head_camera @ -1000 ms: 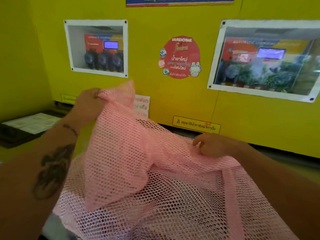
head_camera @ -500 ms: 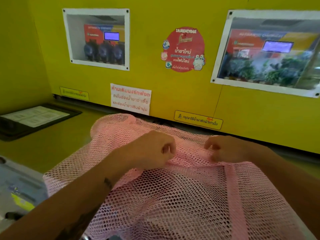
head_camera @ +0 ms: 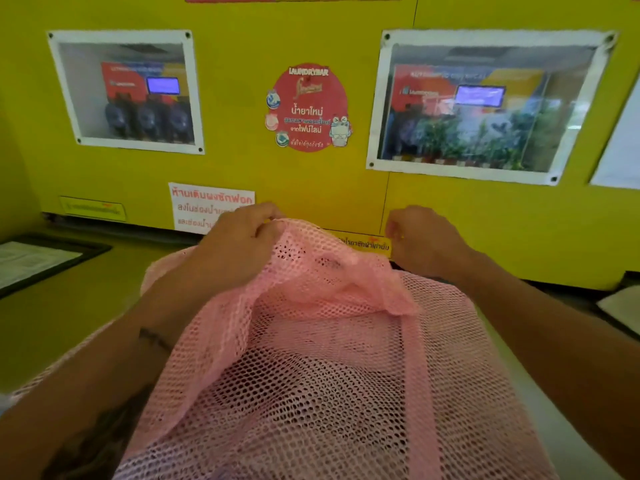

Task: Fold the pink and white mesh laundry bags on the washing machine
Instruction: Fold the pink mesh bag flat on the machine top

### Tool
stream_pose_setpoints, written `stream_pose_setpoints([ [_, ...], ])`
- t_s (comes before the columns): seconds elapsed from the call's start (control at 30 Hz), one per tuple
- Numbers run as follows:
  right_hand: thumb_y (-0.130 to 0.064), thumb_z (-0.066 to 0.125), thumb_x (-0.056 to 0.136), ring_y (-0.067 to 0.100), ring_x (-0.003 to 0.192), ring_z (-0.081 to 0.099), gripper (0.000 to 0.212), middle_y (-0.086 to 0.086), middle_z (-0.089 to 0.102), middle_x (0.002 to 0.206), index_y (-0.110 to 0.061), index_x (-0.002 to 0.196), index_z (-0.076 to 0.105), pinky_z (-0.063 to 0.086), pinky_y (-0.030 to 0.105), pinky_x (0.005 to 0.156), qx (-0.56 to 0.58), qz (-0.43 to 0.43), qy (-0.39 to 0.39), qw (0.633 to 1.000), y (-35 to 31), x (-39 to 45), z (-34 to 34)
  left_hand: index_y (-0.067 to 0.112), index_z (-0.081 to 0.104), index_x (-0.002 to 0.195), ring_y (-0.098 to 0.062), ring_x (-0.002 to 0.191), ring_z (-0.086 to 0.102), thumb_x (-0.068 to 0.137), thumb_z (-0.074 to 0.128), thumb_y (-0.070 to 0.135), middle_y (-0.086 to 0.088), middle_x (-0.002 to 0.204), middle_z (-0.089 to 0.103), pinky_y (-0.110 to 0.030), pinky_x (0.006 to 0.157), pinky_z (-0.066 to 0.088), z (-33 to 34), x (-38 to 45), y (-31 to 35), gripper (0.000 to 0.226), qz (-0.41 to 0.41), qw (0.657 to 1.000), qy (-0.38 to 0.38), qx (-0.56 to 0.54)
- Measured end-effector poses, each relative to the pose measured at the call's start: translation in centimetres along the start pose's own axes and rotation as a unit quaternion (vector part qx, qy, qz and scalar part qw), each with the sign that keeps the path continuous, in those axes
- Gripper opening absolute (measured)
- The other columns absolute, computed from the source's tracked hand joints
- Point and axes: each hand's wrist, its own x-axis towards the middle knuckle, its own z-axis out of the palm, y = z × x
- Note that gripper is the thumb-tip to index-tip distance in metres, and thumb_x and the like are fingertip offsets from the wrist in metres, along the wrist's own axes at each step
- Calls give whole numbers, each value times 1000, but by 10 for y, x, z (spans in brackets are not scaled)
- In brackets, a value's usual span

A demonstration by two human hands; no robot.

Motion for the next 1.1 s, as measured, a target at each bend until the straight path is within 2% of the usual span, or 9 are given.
stream_pose_setpoints([
  [0.13,-11,56,82,18,94,63,18,-5,67,98,-23,93,64,55,39,81,159,-86,-111,977,-23,-33,4,26,56,95,-21,75,57,96,53,27,-1,82,62,-43,72,52,0,-8,-3,3,-16,992,-8,127],
  [0.23,-22,71,84,12,108,54,48,-7,54,118,-26,126,48,49,33,89,175,-107,-241,948,-31,-59,23,26,53,87,-16,72,51,92,58,25,6,77,54,-38,68,50,5,-30,9,7,28,984,10,177],
  [0.3,-26,76,80,15,111,51,65,-5,48,122,-25,130,35,49,34,88,186,-77,-210,957,-32,-63,43,28,54,87,-10,72,53,94,54,38,9,77,56,-35,71,52,12,-47,19,12,-2,981,-44,190],
  [0.4,-24,73,81,15,80,57,57,-8,53,93,-27,116,29,44,32,61,217,-12,-139,966,-27,-51,62,28,57,106,-12,90,57,90,49,60,5,101,61,-37,86,51,32,-65,25,36,-92,955,-186,210],
  [0.57,-20,60,88,20,94,60,8,-5,61,93,-23,93,65,46,32,78,139,-29,-127,982,-16,-35,71,29,40,138,-31,123,47,80,54,68,-7,139,43,-51,105,41,49,-64,0,71,-189,919,-202,280],
  [0.73,-14,54,97,12,69,50,16,-2,57,77,-15,82,60,36,28,58,273,-43,-88,957,-12,-34,34,31,58,85,-19,94,53,86,60,32,4,97,52,-49,100,45,45,-58,-8,3,-153,933,-168,280],
  [0.8,-13,54,98,15,65,52,13,6,61,77,-15,85,60,38,31,57,312,-51,-96,944,-3,-34,15,32,50,69,-14,84,52,86,59,25,9,84,50,-44,96,47,40,-57,-5,21,-123,944,-152,267],
  [0.97,-4,61,89,26,78,58,13,11,66,85,-16,85,64,45,40,68,210,-87,-105,968,29,-35,1,23,53,82,-15,74,57,98,44,23,0,83,60,-34,71,52,23,-53,2,18,-92,963,-162,195],
  [1.1,-5,60,89,19,67,47,17,-2,52,68,-8,73,59,32,29,55,130,-80,-117,981,51,-40,8,23,54,85,-5,57,53,101,44,22,1,78,63,-29,52,39,-12,-43,36,19,-78,995,-34,50],
])
